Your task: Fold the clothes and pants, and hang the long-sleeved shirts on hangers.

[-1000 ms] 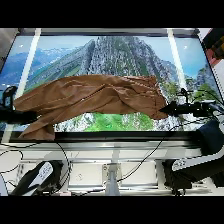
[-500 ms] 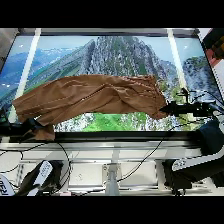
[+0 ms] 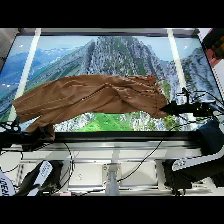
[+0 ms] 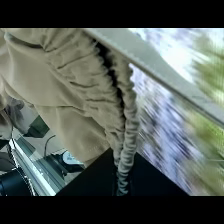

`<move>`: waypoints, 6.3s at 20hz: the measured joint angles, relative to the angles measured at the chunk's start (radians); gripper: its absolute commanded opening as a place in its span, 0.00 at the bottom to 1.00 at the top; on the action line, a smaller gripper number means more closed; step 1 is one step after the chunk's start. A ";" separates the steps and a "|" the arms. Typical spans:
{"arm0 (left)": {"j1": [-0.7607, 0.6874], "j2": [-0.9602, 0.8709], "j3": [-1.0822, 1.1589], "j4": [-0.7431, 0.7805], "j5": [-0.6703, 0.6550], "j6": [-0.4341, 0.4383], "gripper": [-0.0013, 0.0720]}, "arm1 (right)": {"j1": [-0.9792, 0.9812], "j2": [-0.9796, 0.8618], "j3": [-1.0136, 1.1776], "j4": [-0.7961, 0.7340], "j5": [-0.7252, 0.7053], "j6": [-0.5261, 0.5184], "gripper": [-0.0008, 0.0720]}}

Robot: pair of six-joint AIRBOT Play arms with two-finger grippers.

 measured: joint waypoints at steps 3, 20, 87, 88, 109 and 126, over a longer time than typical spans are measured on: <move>0.000 0.000 -0.037 -0.010 0.057 0.000 0.81 | 0.000 0.000 0.000 0.000 -0.001 0.000 0.07; -0.007 0.000 -0.076 -0.187 0.197 0.053 0.04 | 0.000 0.000 0.000 -0.001 -0.003 0.000 0.07; -0.156 -0.753 0.937 0.814 -0.322 -0.146 0.45 | 0.001 0.616 -0.163 -0.784 0.101 0.718 0.78; -0.155 -0.757 0.938 0.817 -0.332 -0.146 0.70 | 0.000 0.616 -0.163 -0.791 0.101 0.721 0.91; -0.138 -0.771 0.938 0.786 -0.380 -0.146 0.73 | -0.197 0.220 0.249 -0.421 0.027 0.552 0.87; -0.166 -0.771 0.938 0.787 -0.425 -0.133 0.73 | -0.069 -0.132 0.267 -0.251 0.101 0.202 0.12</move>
